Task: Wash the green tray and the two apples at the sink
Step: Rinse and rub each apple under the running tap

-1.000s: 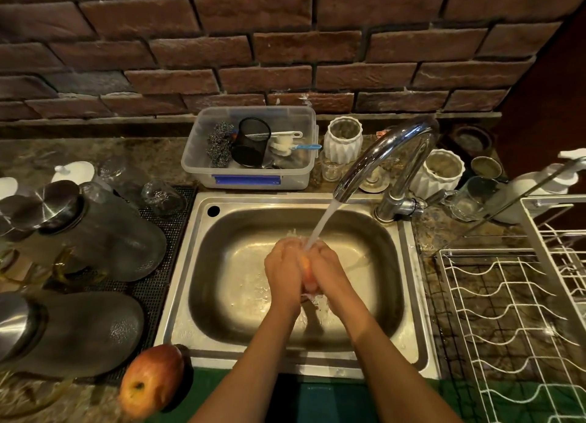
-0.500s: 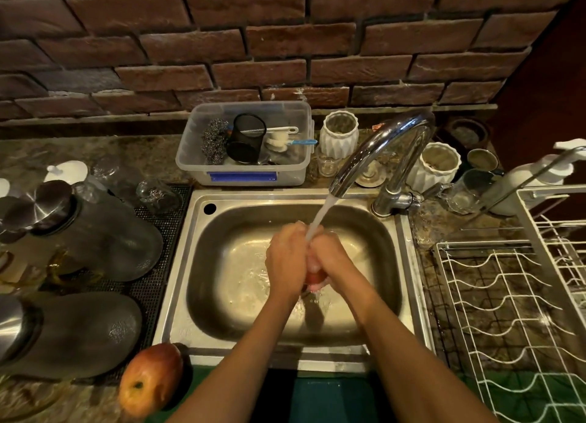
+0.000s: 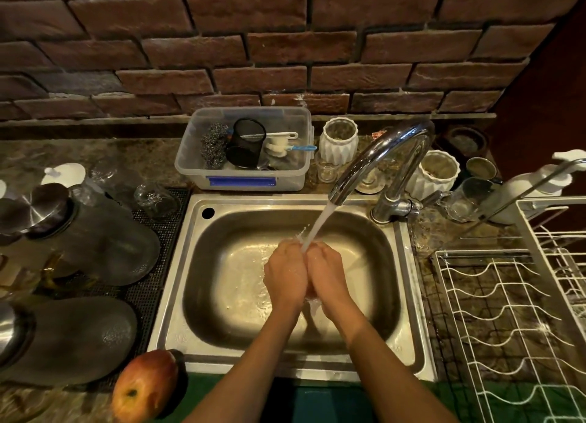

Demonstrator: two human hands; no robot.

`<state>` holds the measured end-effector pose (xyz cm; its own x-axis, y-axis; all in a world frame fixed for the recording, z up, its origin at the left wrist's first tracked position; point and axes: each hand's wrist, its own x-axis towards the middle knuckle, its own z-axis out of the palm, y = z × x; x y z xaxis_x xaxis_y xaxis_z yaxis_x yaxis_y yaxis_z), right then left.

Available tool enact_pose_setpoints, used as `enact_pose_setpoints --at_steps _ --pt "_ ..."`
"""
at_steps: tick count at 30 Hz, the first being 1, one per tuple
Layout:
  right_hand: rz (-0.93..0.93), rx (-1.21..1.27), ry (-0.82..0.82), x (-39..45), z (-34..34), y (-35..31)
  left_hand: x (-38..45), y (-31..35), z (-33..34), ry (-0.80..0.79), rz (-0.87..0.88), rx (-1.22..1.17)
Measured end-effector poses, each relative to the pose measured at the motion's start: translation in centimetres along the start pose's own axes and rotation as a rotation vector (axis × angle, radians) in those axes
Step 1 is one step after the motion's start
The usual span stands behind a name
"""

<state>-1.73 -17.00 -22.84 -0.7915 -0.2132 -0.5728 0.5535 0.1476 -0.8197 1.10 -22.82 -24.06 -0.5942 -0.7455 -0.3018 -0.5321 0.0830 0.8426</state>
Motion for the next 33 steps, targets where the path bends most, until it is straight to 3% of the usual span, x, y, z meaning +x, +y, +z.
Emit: enact_pose_setpoints --at_steps 3,7,12,18,20,23,27,30,33 --pt "0.176 -0.023 -0.035 0.5 -0.6 0.0 -0.8 -1.9 -0.4 -0.048 0.098 0.04" --pt "0.253 -0.092 -0.134 0.8 -1.1 0.3 -2.1 -3.7 -0.8 -0.05 0.183 0.036" --pt "0.101 -0.047 -0.124 0.3 -1.0 0.7 -1.0 -1.6 -0.7 -0.016 0.007 -0.097" --pt "-0.045 -0.015 -0.198 -0.1 -1.2 0.7 1.2 1.4 -0.9 -0.075 -0.401 -0.216" --pt "-0.07 0.001 -0.142 0.0 -0.8 0.2 1.1 1.5 -0.7 -0.061 -0.365 -0.211" --pt "-0.056 -0.006 -0.071 0.8 -0.3 -0.8 0.3 0.9 -0.2 0.006 -0.158 -0.187" --pt "0.155 0.033 -0.055 1.7 0.0 -0.9 -0.4 -1.3 0.0 0.018 0.236 0.154" --pt "0.243 -0.082 -0.081 2.0 0.0 -0.6 -0.4 -2.9 -0.1 -0.028 0.182 0.153" --pt "0.185 -0.251 -0.072 1.6 0.5 0.2 -0.6 -2.8 -0.1 -0.02 -0.007 -0.122"
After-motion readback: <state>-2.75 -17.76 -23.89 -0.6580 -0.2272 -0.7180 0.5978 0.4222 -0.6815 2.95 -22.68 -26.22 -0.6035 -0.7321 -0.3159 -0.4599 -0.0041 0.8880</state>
